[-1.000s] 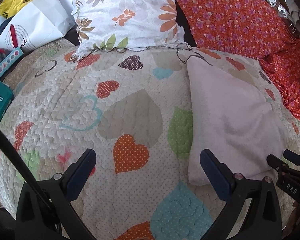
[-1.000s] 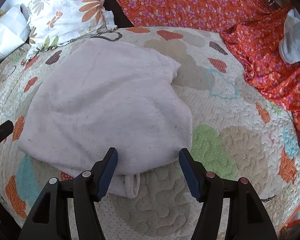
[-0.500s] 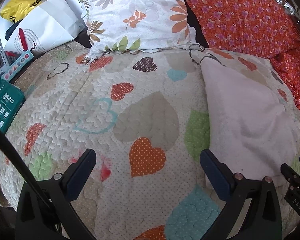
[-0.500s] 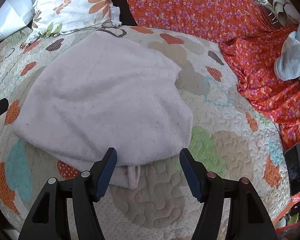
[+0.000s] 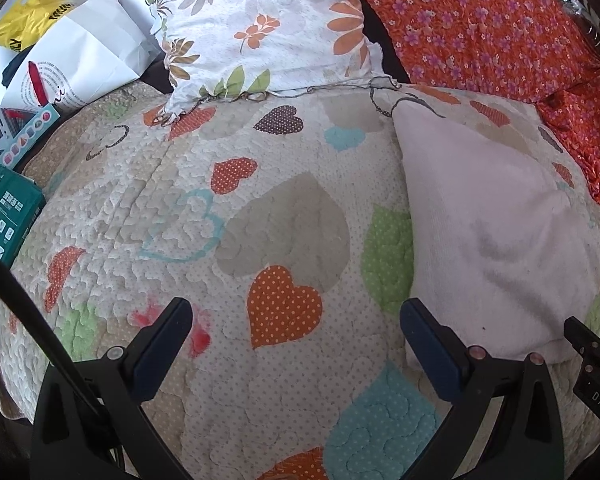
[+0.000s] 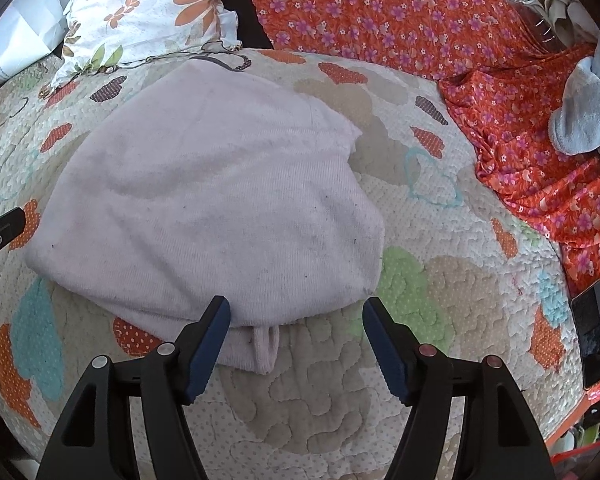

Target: Fold small clothes

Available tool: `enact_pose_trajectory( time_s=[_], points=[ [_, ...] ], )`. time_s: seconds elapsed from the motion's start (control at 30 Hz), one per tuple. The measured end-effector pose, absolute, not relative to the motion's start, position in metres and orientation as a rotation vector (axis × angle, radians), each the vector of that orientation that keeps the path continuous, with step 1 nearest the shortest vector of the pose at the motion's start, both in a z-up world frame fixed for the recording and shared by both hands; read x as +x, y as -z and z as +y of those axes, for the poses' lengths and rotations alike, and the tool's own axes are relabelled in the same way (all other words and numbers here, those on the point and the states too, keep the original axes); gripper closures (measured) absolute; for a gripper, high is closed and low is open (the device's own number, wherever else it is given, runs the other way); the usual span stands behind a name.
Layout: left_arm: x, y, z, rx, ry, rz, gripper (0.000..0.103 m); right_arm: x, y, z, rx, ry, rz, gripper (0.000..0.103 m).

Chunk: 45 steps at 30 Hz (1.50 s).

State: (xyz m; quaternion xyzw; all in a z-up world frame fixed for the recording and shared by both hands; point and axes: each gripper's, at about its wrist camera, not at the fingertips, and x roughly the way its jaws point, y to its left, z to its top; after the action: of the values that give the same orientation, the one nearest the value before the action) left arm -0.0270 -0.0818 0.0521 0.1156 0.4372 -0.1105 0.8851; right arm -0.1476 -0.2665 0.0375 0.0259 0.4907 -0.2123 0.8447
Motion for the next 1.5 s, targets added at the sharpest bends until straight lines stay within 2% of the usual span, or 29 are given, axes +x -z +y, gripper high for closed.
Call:
enact_pose_trajectory(
  time_s=[1.5],
  points=[
    [-0.023,-0.040,-0.081,0.228,0.258,0.975,0.000,-0.145,-0.036,-0.266,0.042,0.437,1.034,0.026]
  ],
)
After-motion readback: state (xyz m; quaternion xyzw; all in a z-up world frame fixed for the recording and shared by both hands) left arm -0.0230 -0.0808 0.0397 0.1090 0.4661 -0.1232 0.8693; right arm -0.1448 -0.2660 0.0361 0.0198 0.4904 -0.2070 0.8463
